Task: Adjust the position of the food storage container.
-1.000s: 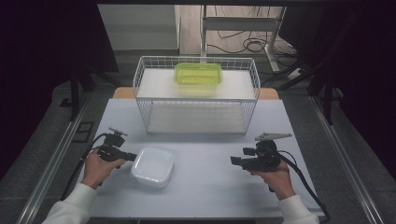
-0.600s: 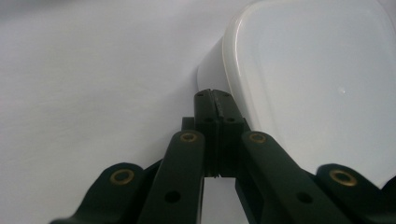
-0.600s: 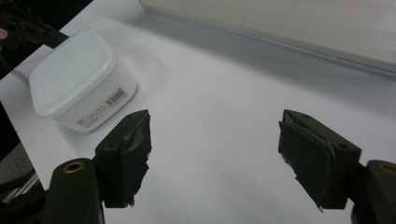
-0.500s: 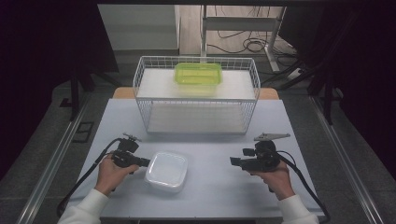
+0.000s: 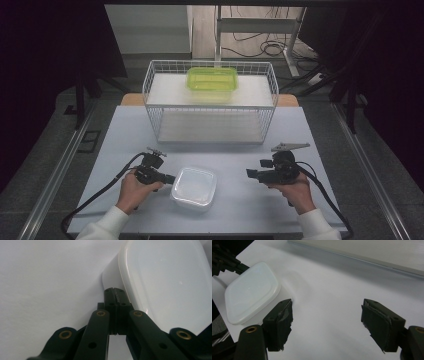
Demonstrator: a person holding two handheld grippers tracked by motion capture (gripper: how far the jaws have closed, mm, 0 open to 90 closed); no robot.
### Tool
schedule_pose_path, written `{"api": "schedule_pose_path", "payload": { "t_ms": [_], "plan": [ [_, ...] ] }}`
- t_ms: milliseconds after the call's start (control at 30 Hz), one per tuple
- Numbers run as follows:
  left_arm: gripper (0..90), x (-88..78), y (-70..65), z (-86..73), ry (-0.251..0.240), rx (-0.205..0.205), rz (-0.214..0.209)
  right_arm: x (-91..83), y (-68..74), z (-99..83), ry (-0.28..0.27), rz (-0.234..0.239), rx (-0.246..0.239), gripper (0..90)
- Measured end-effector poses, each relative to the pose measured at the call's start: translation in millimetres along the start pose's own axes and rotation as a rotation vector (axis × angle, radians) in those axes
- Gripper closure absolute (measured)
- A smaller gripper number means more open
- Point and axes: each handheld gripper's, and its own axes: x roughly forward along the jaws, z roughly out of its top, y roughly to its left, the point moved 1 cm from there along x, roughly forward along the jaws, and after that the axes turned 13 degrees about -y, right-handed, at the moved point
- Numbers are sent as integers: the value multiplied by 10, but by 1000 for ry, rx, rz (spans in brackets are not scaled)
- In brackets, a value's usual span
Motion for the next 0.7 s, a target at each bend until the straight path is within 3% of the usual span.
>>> {"api": "schedule_pose_path", "payload": {
  "t_ms": [300, 700],
  "plan": [
    [894, 93, -140, -88, 26, 21, -43, 15, -3, -8, 8, -5, 0, 249],
    [893, 214, -278, -122, 40, 18, -97, 17, -12, -7, 15, -8, -1, 247]
  ]
}}
